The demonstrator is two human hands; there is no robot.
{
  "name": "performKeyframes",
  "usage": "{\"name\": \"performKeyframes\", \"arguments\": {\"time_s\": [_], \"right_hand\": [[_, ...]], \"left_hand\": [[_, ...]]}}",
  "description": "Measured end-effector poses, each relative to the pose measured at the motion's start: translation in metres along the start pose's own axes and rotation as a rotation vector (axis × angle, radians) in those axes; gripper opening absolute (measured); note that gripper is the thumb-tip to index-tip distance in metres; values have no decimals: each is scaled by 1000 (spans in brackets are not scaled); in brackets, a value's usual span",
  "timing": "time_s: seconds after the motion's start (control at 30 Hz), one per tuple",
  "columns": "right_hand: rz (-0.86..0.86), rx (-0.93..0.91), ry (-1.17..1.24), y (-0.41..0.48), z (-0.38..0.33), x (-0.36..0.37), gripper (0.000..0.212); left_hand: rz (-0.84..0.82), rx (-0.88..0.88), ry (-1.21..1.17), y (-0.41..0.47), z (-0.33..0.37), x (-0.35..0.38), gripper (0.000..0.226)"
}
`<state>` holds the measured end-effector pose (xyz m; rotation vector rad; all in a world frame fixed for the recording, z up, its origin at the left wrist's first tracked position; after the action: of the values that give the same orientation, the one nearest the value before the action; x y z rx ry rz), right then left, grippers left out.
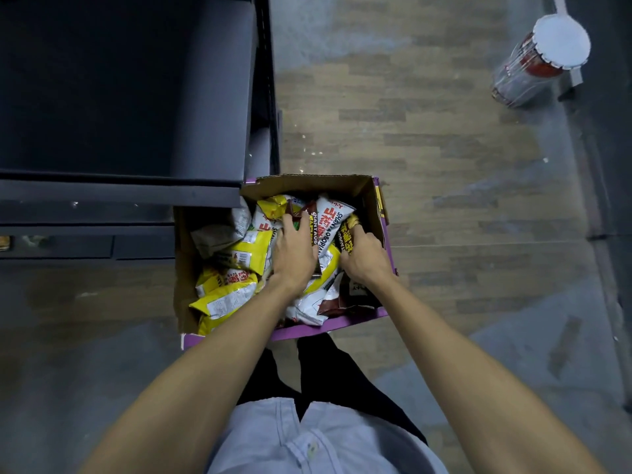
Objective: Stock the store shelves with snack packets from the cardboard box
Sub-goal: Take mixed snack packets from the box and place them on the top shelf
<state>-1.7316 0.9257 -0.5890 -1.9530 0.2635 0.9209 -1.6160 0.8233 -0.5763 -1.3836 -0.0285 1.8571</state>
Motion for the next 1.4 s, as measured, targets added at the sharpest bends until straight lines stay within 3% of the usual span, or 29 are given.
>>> {"name": "performKeyframes", "arguments": {"time_s": [0.17,0.3,0.5,0.7,0.83,0.93,1.1,1.17,1.3,1.4], "right_hand": [[-13,-14,5,0,-7,3,49],[-33,-11,45,5,-10,10,48],[18,-18,189,26,-35,19,74],[-16,169,267,42,-53,43,90],[-35,129,278,47,-45,33,77],[-56,48,207,41,-40,19,72],[-280,-52,88,27,-39,42,78],[-252,-17,13,21,-36,49,74],[-4,-21,-266,8,-49,39,62],[-83,-1,-327,9,-51,59,78]], "left_hand": [[-123,-147,56,18,-5,17,89],[-133,-158,11,16,-15,11,74],[-85,-64,-3,-26,-39,-18,73],[-117,-137,17,-59,-75,-20,73],[-104,-151,-9,-62,-84,-27,60],[-59,-134,-27,-55,-79,-32,62],[-57,-128,17,-34,-78,-15,70],[-141,-178,44,-26,-88,2,70],[-239,-219,39,-9,-98,18,70],[-293,-249,37,-7,-102,21,72]]}}
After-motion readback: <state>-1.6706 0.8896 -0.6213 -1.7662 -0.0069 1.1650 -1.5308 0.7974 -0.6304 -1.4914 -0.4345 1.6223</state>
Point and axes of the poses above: each hand's wrist, its own y-axis towards the middle knuckle, its own x-axis out of the palm, z = x × y, the point moved 10 cm from there along y, towards the middle knuckle, and after that the axes turned 8 degrees about -z, right-handed, at the moved point
